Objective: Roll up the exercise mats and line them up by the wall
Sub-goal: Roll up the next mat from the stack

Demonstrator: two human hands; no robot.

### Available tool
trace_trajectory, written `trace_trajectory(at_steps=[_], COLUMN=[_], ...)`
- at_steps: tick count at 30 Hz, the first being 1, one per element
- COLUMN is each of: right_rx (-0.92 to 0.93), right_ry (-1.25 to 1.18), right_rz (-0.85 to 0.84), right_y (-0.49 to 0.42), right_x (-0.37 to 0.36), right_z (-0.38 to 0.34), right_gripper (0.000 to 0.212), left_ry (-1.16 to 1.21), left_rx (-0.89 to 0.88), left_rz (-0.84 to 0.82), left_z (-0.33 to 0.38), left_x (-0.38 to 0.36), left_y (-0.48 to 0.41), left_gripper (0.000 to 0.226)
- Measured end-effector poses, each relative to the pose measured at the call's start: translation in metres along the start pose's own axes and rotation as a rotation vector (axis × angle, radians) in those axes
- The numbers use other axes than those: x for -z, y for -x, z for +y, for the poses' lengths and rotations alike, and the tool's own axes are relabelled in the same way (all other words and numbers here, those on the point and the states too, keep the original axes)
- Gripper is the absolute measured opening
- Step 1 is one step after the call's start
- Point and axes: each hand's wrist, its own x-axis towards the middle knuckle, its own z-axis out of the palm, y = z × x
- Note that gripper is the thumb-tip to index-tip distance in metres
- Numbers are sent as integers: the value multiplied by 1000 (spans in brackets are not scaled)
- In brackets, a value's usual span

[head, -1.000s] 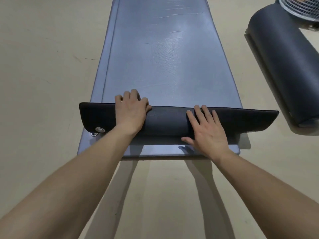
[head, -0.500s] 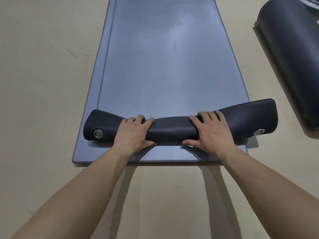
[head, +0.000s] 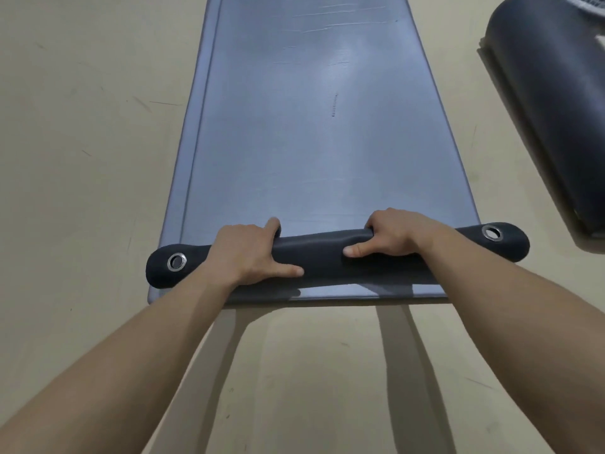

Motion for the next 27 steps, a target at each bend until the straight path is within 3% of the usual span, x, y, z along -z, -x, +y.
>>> trace_trajectory(at_steps=[3, 5, 7, 9, 12, 14, 16, 18, 23, 27], right_rx=[-24, -37, -55, -60, 18, 114, 138, 126, 119, 49], right_ry=[-51, -3, 54, 160, 448, 459, 463, 452, 223, 52], right_rz=[-5, 11, 61, 221, 681, 811, 722, 661, 379, 219], right_y=[-8, -8, -5, 3, 16, 24, 22, 15, -11, -22], right_x=[8, 9, 11, 9, -20, -53, -72, -65, 0, 25], right_z=[1, 0, -3, -9, -9, -5, 3, 7, -2, -4], right_gripper=[82, 85, 90, 91, 75, 79, 109, 120, 103, 107], left_ry=[-100, -41, -44, -136, -142, -111, -81, -112, -120, -70], left_rx=[-175, -191, -197, -224, -235, -258, -287, -259, 15, -27], left_rz=[468, 590, 500, 381, 305, 267, 219, 208, 348, 363], left_z=[17, 25, 24, 14, 5, -1, -7, -9, 8, -3], left_x=[-35, -49, -51, -47, -40, -35, -26, -20, -30, -26], left_y=[19, 24, 22, 16, 0, -13, -22, -31, -23, -32], left_gripper=[48, 40, 61, 87, 92, 91, 93, 94, 102, 89])
